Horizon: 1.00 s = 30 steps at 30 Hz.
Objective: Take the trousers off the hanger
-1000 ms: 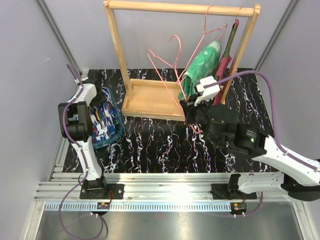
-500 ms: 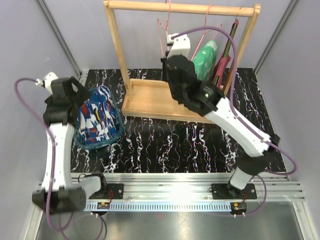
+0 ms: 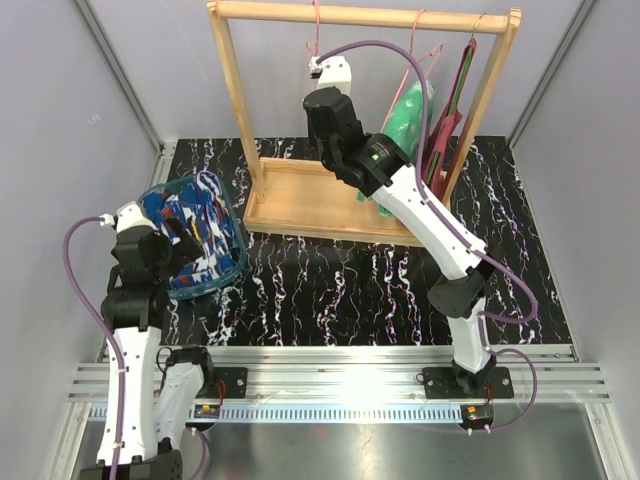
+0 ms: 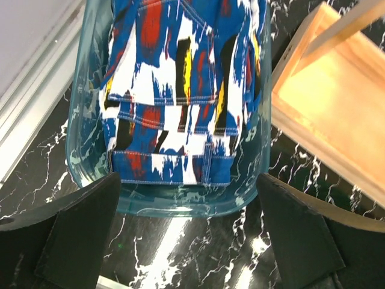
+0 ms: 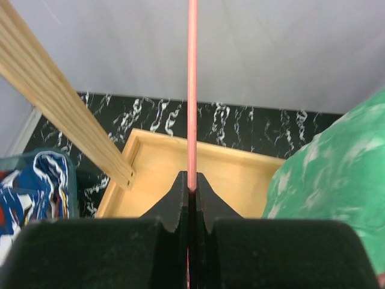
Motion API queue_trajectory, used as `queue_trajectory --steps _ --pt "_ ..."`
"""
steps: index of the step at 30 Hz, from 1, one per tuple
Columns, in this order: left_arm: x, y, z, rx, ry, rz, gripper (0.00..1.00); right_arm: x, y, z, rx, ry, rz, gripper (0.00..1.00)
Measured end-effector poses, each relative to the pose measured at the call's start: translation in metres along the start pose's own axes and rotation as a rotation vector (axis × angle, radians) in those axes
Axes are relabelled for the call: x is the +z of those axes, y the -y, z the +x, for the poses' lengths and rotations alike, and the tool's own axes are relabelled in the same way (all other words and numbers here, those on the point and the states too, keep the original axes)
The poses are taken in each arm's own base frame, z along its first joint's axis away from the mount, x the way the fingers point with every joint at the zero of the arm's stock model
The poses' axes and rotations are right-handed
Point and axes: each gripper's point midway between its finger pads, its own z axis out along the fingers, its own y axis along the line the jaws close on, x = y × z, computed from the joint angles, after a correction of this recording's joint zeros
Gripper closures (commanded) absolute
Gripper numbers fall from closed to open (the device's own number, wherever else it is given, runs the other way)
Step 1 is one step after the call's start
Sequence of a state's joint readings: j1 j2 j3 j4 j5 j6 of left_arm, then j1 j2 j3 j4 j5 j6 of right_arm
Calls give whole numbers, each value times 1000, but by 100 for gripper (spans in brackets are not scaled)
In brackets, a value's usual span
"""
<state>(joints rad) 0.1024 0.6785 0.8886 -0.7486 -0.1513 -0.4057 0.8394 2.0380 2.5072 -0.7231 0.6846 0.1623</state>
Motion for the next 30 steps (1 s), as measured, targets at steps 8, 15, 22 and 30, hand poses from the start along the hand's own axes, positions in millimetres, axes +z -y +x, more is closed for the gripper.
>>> queue_trajectory --steps 8,15,22,30 --pt "-1 5 1 31 11 31 1 -9 -4 19 38 -54 -69 59" --pt "-3 9 2 60 14 46 1 -62 8 -9 75 -60 -192 36" --pt "-8 9 -1 61 36 51 1 -133 75 -58 130 25 -140 34" --pt "-9 9 -2 66 45 46 1 -100 120 -31 124 -51 42 39"
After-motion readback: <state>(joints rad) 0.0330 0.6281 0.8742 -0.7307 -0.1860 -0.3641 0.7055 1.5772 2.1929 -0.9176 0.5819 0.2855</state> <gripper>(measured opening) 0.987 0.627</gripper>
